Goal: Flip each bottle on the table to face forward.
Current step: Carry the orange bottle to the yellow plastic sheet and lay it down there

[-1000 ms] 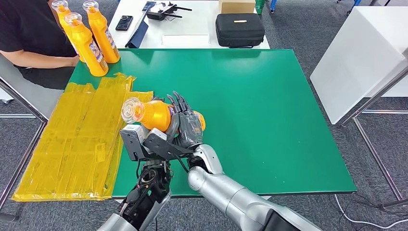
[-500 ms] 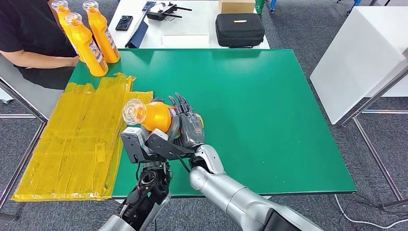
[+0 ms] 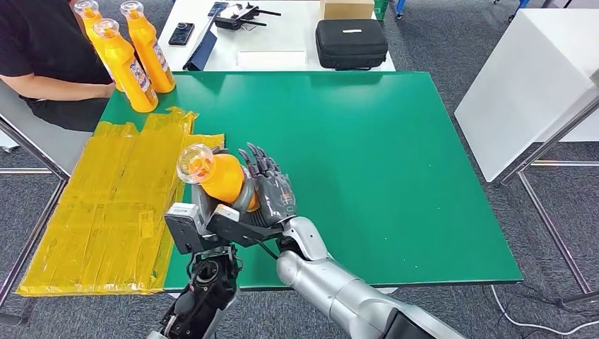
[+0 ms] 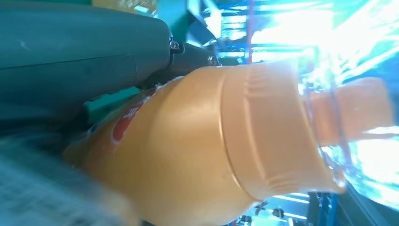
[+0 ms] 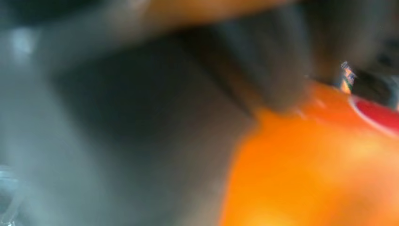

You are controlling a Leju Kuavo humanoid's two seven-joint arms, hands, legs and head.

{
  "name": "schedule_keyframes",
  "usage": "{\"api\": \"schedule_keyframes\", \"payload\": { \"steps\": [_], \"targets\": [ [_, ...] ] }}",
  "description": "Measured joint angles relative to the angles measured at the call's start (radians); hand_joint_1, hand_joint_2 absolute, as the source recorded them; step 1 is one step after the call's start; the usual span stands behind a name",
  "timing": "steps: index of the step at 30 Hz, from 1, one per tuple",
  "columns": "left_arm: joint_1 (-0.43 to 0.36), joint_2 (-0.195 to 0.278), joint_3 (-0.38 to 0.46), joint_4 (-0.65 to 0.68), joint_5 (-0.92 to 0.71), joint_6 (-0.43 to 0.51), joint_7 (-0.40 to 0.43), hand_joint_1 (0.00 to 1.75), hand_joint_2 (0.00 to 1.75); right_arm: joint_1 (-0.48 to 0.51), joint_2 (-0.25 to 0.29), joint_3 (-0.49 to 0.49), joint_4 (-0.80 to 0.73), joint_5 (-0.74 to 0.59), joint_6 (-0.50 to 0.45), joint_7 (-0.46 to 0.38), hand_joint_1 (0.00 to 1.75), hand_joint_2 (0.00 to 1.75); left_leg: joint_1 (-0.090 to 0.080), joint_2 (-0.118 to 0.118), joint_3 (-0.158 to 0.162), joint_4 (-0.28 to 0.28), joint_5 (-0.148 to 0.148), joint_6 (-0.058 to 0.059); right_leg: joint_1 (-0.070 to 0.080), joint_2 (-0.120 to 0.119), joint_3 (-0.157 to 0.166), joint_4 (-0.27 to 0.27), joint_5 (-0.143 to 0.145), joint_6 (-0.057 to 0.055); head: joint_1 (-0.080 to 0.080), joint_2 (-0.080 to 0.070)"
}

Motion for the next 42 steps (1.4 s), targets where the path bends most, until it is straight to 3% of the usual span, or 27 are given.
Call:
{"api": "schedule_keyframes", "payload": {
  "steps": [4, 10, 17, 24, 32, 35, 38, 42],
  "targets": [
    [0.025, 0.023, 0.051, -0.082, -0.063, 0.013, 0.0, 1.75, 1.75, 0.038, 0.004, -0.052, 0.002, 0.104, 0.0, -0.014, 0.0, 0.0, 0.0, 0.0, 0.0, 0.0, 0.0, 0.0, 0.0, 0.0, 0.0, 0.0, 0.0, 0.0, 0.0, 0.0],
    [0.007, 0.064, 0.178, -0.175, -0.167, 0.095, 0.0, 1.75, 1.75, 0.189, -0.018, -0.155, -0.048, 0.288, 0.011, -0.021, 0.0, 0.0, 0.0, -0.004, -0.002, 0.0, 0.0, 0.0, 0.0, -0.002, -0.001, 0.001, -0.001, -0.001, 0.0, 0.0],
    [-0.049, 0.096, 0.36, -0.152, -0.351, 0.13, 0.0, 1.75, 1.75, 0.377, -0.072, -0.278, -0.284, 0.404, 0.08, -0.033, 0.0, 0.0, 0.0, -0.003, -0.002, 0.0, 0.0, 0.0, -0.001, -0.001, -0.002, 0.001, 0.0, 0.0, 0.0, 0.0],
    [-0.058, 0.101, 0.455, -0.127, -0.471, 0.131, 0.0, 1.75, 1.75, 0.437, -0.095, -0.324, -0.381, 0.427, 0.105, -0.035, 0.0, 0.0, 0.0, -0.002, -0.002, 0.0, 0.0, 0.0, -0.001, -0.001, -0.002, 0.001, 0.0, 0.0, 0.0, 0.0],
    [-0.076, 0.064, 0.579, -0.152, -0.933, 0.132, 0.0, 1.75, 1.75, 0.452, -0.103, -0.347, -0.41, 0.424, 0.106, -0.052, 0.0, 0.0, -0.001, -0.001, -0.001, 0.0, 0.0, 0.0, -0.002, 0.0, -0.002, 0.001, 0.0, 0.0, 0.001, 0.0],
    [-0.092, 0.049, 0.63, -0.167, -1.236, 0.132, 0.007, 1.75, 1.75, 0.457, -0.109, -0.35, -0.427, 0.413, 0.103, -0.054, 0.0, 0.0, -0.001, -0.002, -0.001, 0.0, 0.0, 0.001, -0.002, -0.001, -0.002, 0.001, 0.0, 0.0, 0.001, 0.0],
    [-0.111, 0.074, 0.637, -0.141, -1.542, 0.131, 0.123, 1.75, 1.75, 0.464, -0.116, -0.354, -0.464, 0.387, 0.096, -0.061, 0.0, 0.0, -0.001, -0.001, -0.001, 0.0, 0.001, 0.001, -0.002, 0.0, -0.002, 0.001, 0.0, 0.0, 0.001, 0.0],
    [-0.119, 0.16, 0.525, -0.047, -1.65, 0.131, 0.446, 1.75, 1.75, 0.474, -0.132, -0.371, -0.528, 0.348, 0.092, -0.086, 0.0, 0.0, -0.001, 0.001, -0.001, 0.0, 0.001, 0.001, -0.002, 0.003, -0.004, 0.002, 0.001, -0.001, 0.0, 0.0]
  ]
}}
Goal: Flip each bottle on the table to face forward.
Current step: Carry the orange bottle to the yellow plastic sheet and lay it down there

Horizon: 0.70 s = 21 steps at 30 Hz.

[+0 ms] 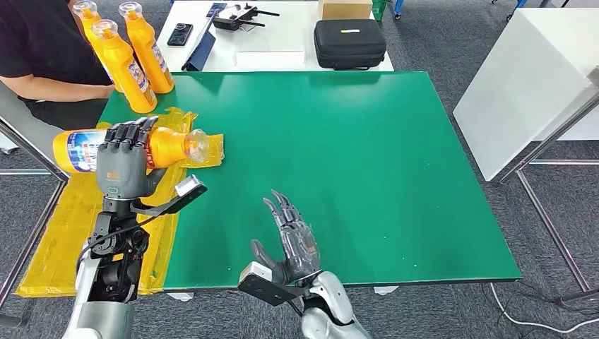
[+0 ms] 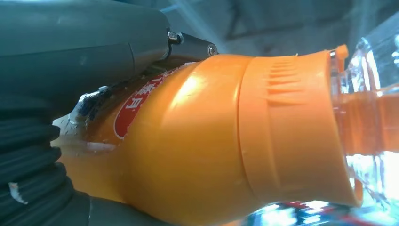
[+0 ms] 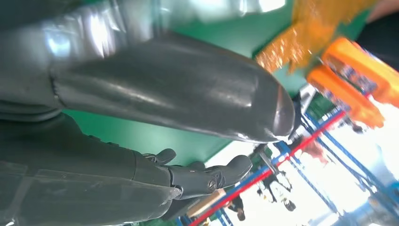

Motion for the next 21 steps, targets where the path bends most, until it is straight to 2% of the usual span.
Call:
{"api": "schedule_keyframes", "payload": {
  "steps": [2, 4, 7, 12, 21],
  "targets": [
    [0.001, 0.047, -0.098, 0.046, -0.007, 0.0, 0.131, 1.75, 1.75, 0.002, -0.009, -0.01, -0.026, -0.017, -0.003, -0.015, 0.0, 0.0, 0.0, -0.001, 0.0, 0.0, 0.0, 0.0, 0.0, -0.001, 0.0, 0.0, 0.0, 0.0, 0.0, 0.0],
    [0.004, 0.083, -0.18, 0.079, -0.01, 0.0, 0.182, 1.75, 1.75, 0.004, -0.015, -0.016, -0.044, -0.024, -0.004, -0.021, 0.0, 0.0, 0.0, -0.002, -0.001, 0.0, 0.0, 0.0, 0.0, -0.001, 0.001, 0.001, 0.0, 0.0, 0.001, 0.0],
    [0.007, 0.115, -0.255, 0.11, -0.011, 0.0, 0.192, 1.75, 1.75, 0.006, -0.022, -0.02, -0.062, -0.027, -0.004, -0.022, 0.0, 0.0, 0.0, -0.001, -0.001, 0.0, 0.0, 0.0, -0.001, 0.0, 0.0, 0.001, 0.0, 0.0, 0.0, 0.0],
    [0.006, 0.14, -0.32, 0.156, -0.01, 0.0, 0.205, 1.75, 1.75, 0.013, -0.03, -0.021, -0.08, -0.039, -0.013, -0.032, 0.0, 0.0, -0.001, -0.001, -0.001, 0.0, 0.0, 0.0, -0.001, 0.0, 0.0, 0.001, 0.0, 0.0, 0.0, 0.0],
    [-0.008, 0.121, -0.405, 0.361, 0.077, 0.0, 0.198, 1.75, 1.75, 0.012, -0.034, -0.021, -0.098, -0.067, -0.014, -0.032, 0.0, 0.0, -0.001, -0.001, -0.001, 0.0, 0.0, 0.0, -0.001, 0.0, 0.0, 0.001, 0.0, 0.0, 0.0, 0.0]
  ]
}}
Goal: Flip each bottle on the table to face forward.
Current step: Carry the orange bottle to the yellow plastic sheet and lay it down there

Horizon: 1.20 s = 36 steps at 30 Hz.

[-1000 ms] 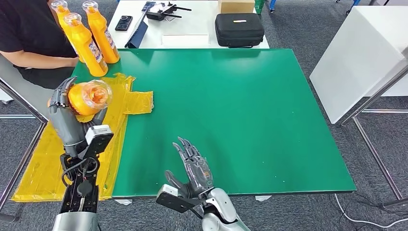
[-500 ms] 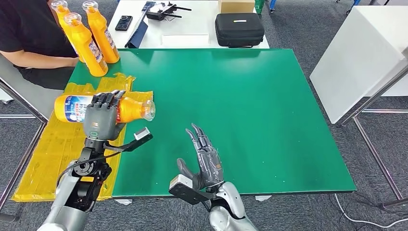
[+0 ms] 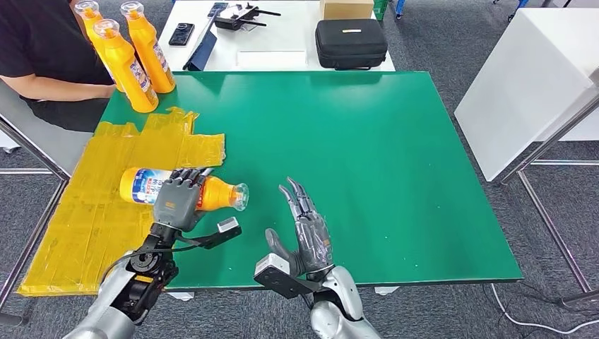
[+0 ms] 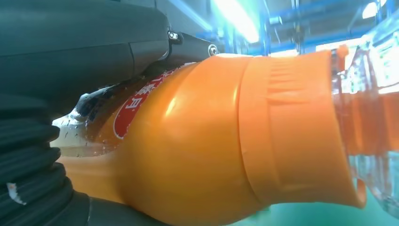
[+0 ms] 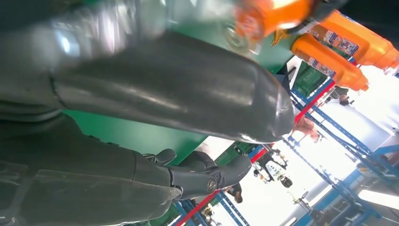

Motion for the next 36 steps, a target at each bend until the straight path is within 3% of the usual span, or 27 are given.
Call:
{"api": "schedule_keyframes", "payload": {
  "steps": [1, 2, 5, 6, 13, 18, 23, 28, 33, 36],
  "targets": [
    [-0.001, -0.003, -0.005, 0.018, 0.007, 0.0, -0.002, 1.75, 1.75, 0.0, 0.0, 0.0, 0.0, -0.001, 0.0, 0.0, 0.0, 0.0, 0.0, 0.0, 0.0, 0.0, 0.0, 0.0, 0.0, 0.0, 0.0, 0.0, 0.0, 0.0, 0.0, 0.0],
    [-0.004, -0.005, -0.009, 0.034, 0.01, 0.0, -0.007, 1.31, 1.75, 0.0, 0.0, 0.0, 0.0, -0.002, 0.0, 0.0, 0.0, 0.0, 0.0, 0.0, 0.0, 0.0, 0.0, 0.0, 0.0, 0.0, 0.0, 0.0, 0.0, 0.0, 0.0, 0.0],
    [-0.02, -0.014, -0.012, 0.091, 0.022, 0.0, -0.039, 0.0, 0.44, 0.0, 0.0, 0.0, 0.0, -0.004, 0.001, 0.0, 0.0, 0.0, 0.0, 0.0, 0.0, 0.0, 0.0, 0.0, 0.0, 0.0, 0.0, 0.0, 0.0, 0.0, 0.0, 0.0],
    [-0.027, -0.017, -0.01, 0.117, 0.033, 0.0, -0.054, 0.0, 0.0, 0.0, -0.001, 0.0, 0.0, -0.005, 0.002, 0.001, 0.0, 0.0, 0.0, 0.0, 0.0, 0.0, 0.0, 0.0, 0.0, 0.0, 0.0, 0.0, 0.0, 0.0, 0.0, 0.0],
    [-0.116, -0.05, 0.036, 0.338, 0.165, -0.091, -0.122, 0.0, 0.0, 0.0, -0.002, 0.0, -0.006, -0.006, 0.026, 0.009, 0.0, 0.0, 0.0, -0.001, 0.0, 0.0, 0.0, 0.0, 0.0, -0.001, 0.001, 0.0, 0.0, 0.0, 0.0, 0.0],
    [-0.165, -0.066, 0.064, 0.409, 0.212, -0.127, -0.146, 0.0, 0.0, 0.0, -0.003, 0.0, -0.006, -0.007, 0.034, 0.012, 0.0, 0.0, 0.0, -0.001, 0.003, 0.0, 0.0, 0.0, 0.0, -0.001, 0.004, 0.0, 0.0, 0.0, 0.0, 0.0],
    [-0.185, -0.08, 0.103, 0.429, 0.317, -0.129, -0.202, 0.0, 0.0, 0.0, -0.004, 0.0, -0.006, -0.008, 0.034, 0.02, 0.0, 0.0, 0.0, -0.001, 0.003, 0.0, 0.001, 0.0, 0.0, -0.001, 0.004, 0.001, 0.001, 0.0, 0.0, 0.0],
    [-0.191, -0.087, 0.183, 0.422, 0.525, -0.072, -0.341, 0.0, 0.0, 0.0, -0.008, -0.004, -0.006, -0.014, 0.03, 0.028, 0.0, 0.0, 0.0, -0.001, 0.003, 0.0, 0.003, -0.001, 0.0, -0.001, 0.003, 0.001, 0.002, -0.001, 0.0, 0.0],
    [-0.194, -0.087, 0.234, 0.404, 0.593, -0.055, -0.391, 0.0, 0.0, 0.0, -0.015, -0.009, -0.006, -0.016, 0.029, 0.03, 0.0, 0.0, 0.0, -0.001, 0.002, 0.0, 0.003, -0.001, 0.0, -0.001, 0.002, 0.001, 0.002, -0.001, 0.0, 0.0],
    [-0.181, -0.09, 0.273, 0.346, 0.721, -0.016, -0.509, 0.0, 0.0, 0.0, -0.017, -0.02, -0.006, -0.026, 0.023, 0.03, 0.0, 0.0, 0.0, -0.001, 0.002, 0.0, 0.003, -0.001, 0.0, -0.001, 0.001, 0.002, 0.002, -0.001, 0.0, 0.0]
  ]
}}
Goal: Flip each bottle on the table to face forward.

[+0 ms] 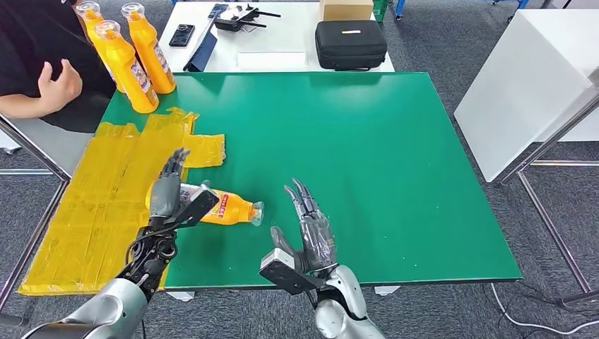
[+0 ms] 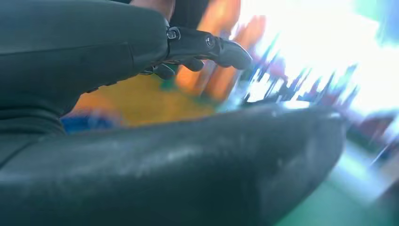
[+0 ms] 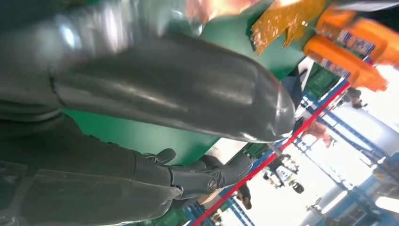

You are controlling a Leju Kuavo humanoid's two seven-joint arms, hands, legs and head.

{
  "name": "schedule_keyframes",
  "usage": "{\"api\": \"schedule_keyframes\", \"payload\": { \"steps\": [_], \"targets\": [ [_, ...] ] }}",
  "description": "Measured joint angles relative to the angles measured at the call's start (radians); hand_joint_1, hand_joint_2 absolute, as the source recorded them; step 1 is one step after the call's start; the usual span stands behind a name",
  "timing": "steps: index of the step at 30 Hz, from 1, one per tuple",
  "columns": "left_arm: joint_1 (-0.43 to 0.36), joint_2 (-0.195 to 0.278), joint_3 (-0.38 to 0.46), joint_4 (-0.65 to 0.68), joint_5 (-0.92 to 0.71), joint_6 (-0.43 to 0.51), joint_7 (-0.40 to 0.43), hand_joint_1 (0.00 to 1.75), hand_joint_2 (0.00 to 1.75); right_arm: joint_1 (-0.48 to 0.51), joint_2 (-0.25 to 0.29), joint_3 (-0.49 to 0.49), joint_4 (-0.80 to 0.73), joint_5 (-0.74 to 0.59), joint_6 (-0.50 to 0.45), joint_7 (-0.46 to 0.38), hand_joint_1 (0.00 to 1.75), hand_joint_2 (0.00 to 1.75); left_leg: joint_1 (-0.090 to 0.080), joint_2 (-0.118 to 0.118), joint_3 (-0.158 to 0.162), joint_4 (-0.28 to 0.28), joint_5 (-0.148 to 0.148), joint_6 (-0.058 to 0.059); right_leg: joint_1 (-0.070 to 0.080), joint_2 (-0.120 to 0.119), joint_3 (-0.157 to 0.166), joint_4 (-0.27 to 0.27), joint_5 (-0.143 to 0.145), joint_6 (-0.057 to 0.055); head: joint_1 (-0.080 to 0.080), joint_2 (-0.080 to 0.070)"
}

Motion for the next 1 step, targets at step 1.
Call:
{"api": "schedule_keyframes", "payload": {
  "steps": [1],
  "targets": [
    [0.003, -0.001, 0.01, -0.017, 0.032, 0.007, -0.029, 0.0, 0.0, 0.0, -0.001, -0.004, 0.0, -0.003, -0.002, 0.0, 0.0, 0.0, 0.0, 0.0, 0.0, 0.0, 0.0, 0.0, 0.0, 0.0, 0.0, 0.0, 0.0, 0.0, 0.0, 0.0]
  ]
}}
